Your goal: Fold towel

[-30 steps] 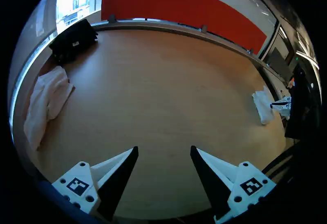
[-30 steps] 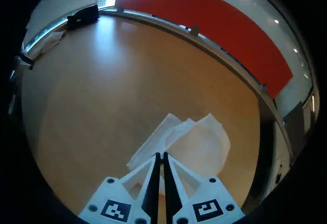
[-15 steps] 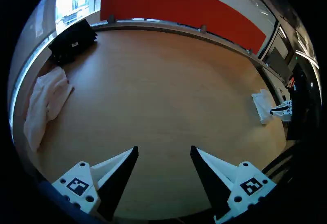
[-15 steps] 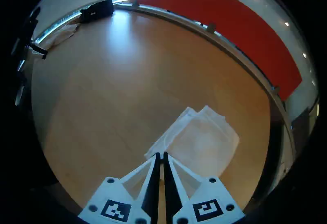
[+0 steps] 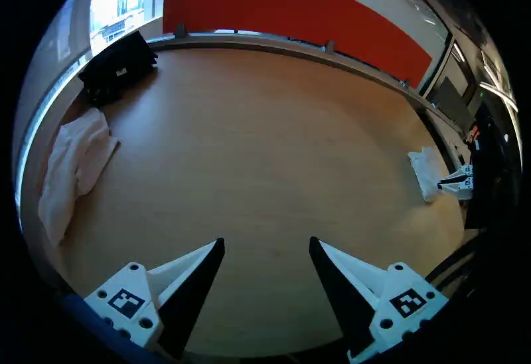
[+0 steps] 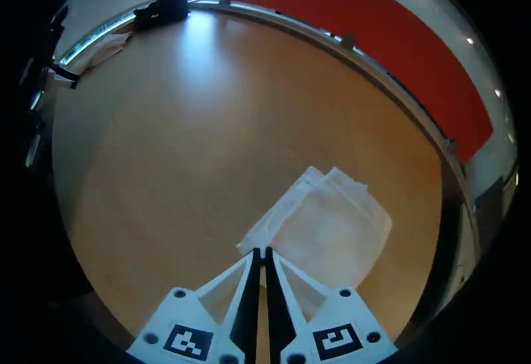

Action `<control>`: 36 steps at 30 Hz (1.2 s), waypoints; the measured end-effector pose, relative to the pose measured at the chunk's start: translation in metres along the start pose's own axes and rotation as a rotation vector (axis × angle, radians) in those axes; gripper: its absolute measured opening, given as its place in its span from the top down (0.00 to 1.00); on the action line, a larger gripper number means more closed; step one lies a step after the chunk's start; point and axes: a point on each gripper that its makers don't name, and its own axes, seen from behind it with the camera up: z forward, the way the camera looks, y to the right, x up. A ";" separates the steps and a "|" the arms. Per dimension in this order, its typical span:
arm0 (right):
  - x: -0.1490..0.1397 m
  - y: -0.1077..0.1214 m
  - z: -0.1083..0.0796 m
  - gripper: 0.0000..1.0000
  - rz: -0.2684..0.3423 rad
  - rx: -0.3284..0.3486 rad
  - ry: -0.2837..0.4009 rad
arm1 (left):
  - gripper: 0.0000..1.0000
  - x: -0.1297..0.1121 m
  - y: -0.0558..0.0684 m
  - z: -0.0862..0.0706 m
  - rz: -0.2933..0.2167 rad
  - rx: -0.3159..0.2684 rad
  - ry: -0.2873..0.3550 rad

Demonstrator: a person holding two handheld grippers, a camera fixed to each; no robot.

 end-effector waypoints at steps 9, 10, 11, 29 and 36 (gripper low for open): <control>-0.007 -0.004 0.004 0.76 0.002 0.001 -0.017 | 0.06 0.000 0.000 0.001 0.004 0.001 -0.002; -0.007 -0.006 0.005 0.71 0.006 0.004 -0.016 | 0.06 0.000 0.000 0.001 0.003 0.002 -0.003; -0.007 -0.007 0.005 0.67 0.010 0.007 -0.015 | 0.06 0.000 0.000 0.001 0.003 0.002 -0.003; 0.001 -0.012 0.001 0.12 0.109 0.014 0.051 | 0.06 0.003 0.003 0.002 0.003 -0.005 -0.002; 0.011 -0.010 -0.002 0.12 0.174 -0.016 0.107 | 0.06 0.007 0.002 0.003 0.003 -0.009 0.004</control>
